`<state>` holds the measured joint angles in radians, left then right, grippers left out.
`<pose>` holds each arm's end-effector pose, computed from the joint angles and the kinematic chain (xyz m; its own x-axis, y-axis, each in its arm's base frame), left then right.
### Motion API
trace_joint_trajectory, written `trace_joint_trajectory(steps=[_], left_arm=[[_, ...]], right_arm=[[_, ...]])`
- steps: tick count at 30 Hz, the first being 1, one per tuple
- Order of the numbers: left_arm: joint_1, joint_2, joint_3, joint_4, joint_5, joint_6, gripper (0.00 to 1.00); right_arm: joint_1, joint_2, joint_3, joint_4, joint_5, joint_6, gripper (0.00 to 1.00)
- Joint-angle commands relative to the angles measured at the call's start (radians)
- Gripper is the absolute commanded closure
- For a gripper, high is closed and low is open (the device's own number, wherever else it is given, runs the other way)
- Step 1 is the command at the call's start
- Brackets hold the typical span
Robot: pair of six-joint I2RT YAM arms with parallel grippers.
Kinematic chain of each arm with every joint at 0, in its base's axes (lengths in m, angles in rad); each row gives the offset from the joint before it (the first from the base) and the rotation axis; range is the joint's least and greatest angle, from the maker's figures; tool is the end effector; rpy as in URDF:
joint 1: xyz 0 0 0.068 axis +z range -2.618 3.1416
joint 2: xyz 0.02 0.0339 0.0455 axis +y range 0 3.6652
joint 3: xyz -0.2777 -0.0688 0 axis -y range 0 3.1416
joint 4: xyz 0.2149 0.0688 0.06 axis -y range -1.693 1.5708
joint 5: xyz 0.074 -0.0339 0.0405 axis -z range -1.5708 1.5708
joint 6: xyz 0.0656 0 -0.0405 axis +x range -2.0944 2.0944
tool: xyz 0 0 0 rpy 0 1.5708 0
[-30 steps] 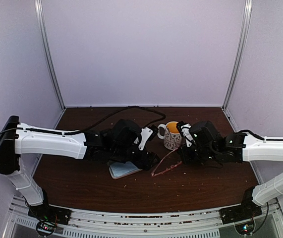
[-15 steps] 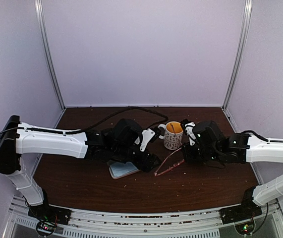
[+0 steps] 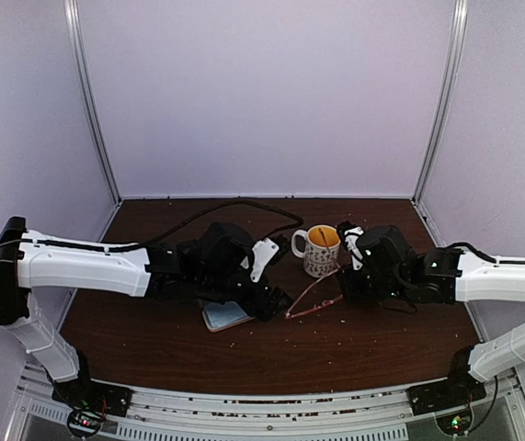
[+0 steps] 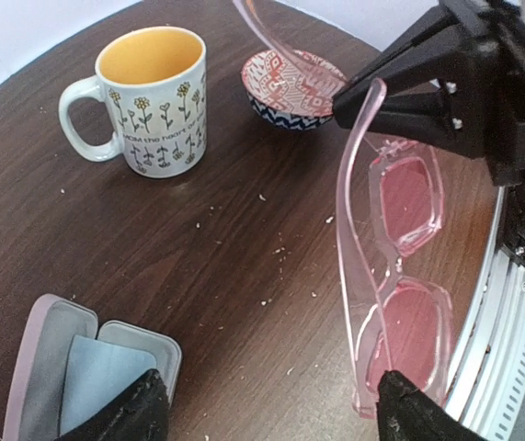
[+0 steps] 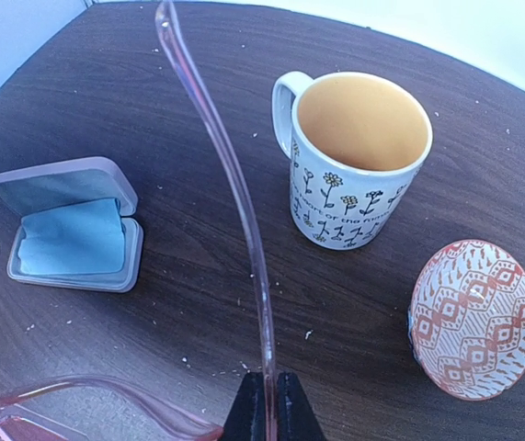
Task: Organize the sunglasses
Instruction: Fold the left temple of the sunglasses on the sunglasses, then pass from the right arm to the left
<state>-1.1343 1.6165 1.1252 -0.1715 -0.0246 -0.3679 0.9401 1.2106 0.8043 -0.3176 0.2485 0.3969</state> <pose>0.1539 -0.3260 0.2565 -0.5656 0.3620 -0.7410 0.7441 0.6113 -0.2694 0.1583 0.1894 0.2524 -0.6208 -0.2148 -0.7540 -0.4708 0.8712 0.1394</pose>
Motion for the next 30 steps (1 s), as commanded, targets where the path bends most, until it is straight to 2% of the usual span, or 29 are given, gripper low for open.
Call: trace_joint_trajectory(steps=[1, 4, 7, 9, 14, 17, 21, 26, 30], left_arm=[[-0.007, -0.087, -0.073, 0.136, 0.007, 0.054, 0.19], [-0.007, -0.116, -0.125, 0.217, 0.073, 0.086, 0.18], [-0.007, -0.108, -0.126, 0.224, 0.144, 0.124, 0.18], [-0.020, -0.082, -0.100, 0.208, 0.162, 0.159, 0.12], [-0.078, -0.022, -0.087, 0.259, 0.097, 0.291, 0.08], [-0.089, 0.033, -0.044, 0.231, 0.030, 0.351, 0.03], [-0.096, 0.090, 0.014, 0.185, -0.071, 0.421, 0.02], [-0.118, 0.149, 0.073, 0.166, -0.109, 0.470, 0.03], [-0.141, 0.180, 0.106, 0.149, -0.168, 0.490, 0.09]], right_arm=[[-0.005, 0.024, 0.007, 0.009, 0.011, 0.029, 1.00], [-0.005, 0.037, 0.021, -0.009, 0.003, 0.036, 1.00], [-0.005, 0.044, 0.031, -0.022, -0.002, 0.048, 1.00], [-0.005, 0.050, 0.040, -0.028, -0.009, 0.062, 1.00], [-0.004, 0.062, 0.054, -0.023, -0.064, 0.096, 1.00], [-0.004, 0.064, 0.058, -0.026, -0.097, 0.104, 1.00], [-0.004, 0.064, 0.054, -0.029, -0.120, 0.111, 1.00], [-0.005, 0.071, 0.051, -0.015, -0.141, 0.128, 1.00], [-0.004, 0.083, 0.058, -0.011, -0.157, 0.140, 1.00]])
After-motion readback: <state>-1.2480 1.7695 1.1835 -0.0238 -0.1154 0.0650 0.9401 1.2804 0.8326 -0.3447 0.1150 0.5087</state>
